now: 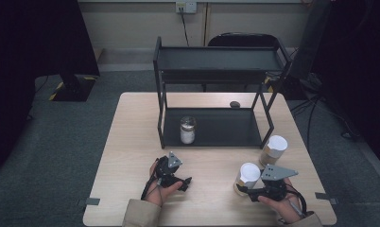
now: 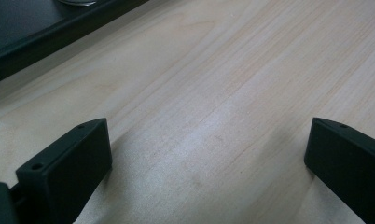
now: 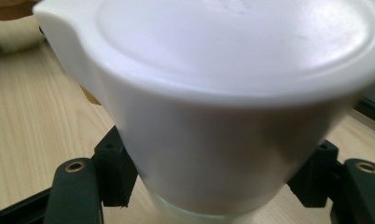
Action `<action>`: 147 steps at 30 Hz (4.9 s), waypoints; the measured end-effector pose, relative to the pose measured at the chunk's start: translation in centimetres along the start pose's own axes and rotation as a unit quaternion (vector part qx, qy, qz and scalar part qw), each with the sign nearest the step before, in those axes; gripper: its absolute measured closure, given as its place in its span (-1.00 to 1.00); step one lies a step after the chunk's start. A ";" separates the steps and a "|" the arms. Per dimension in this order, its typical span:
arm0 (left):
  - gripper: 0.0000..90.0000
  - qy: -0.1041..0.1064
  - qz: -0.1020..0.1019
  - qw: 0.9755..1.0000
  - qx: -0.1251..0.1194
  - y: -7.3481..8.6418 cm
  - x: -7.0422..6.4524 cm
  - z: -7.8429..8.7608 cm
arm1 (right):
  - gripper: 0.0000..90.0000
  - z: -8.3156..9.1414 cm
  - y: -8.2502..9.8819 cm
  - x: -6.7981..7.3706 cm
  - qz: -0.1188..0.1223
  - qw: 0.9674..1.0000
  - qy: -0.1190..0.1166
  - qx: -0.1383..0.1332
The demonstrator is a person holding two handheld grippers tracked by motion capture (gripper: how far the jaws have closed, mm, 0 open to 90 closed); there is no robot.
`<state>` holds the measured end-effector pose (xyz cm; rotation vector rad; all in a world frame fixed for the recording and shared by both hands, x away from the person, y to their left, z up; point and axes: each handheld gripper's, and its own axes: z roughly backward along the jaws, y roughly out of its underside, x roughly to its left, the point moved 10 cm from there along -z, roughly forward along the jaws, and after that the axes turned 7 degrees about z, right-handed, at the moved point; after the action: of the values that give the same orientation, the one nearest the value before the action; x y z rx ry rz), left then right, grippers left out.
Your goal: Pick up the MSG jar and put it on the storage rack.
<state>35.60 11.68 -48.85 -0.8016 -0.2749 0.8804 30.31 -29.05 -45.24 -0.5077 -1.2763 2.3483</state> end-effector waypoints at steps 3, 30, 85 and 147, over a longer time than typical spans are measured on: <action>-1.00 0.000 0.000 1.000 0.000 0.0 0.0 0.0 | -0.32 0.0 0.0 0.1 0.003 1.000 0.003 0.000; -1.00 0.000 0.000 1.000 0.000 0.0 0.0 0.0 | -0.32 -0.8 -2.1 -0.2 0.006 1.000 0.001 0.012; -1.00 0.000 0.000 1.000 0.000 0.0 0.0 0.0 | -0.32 -4.8 -6.1 -3.7 -0.050 0.998 0.043 0.001; -1.00 0.000 0.000 1.000 0.000 0.0 0.0 0.0 | -0.32 -10.4 -10.0 -7.6 -0.065 0.992 0.108 0.011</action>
<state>35.60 11.69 -48.85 -0.8015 -0.2743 0.8806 43.78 -20.79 -41.23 -0.6329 -1.1465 2.1323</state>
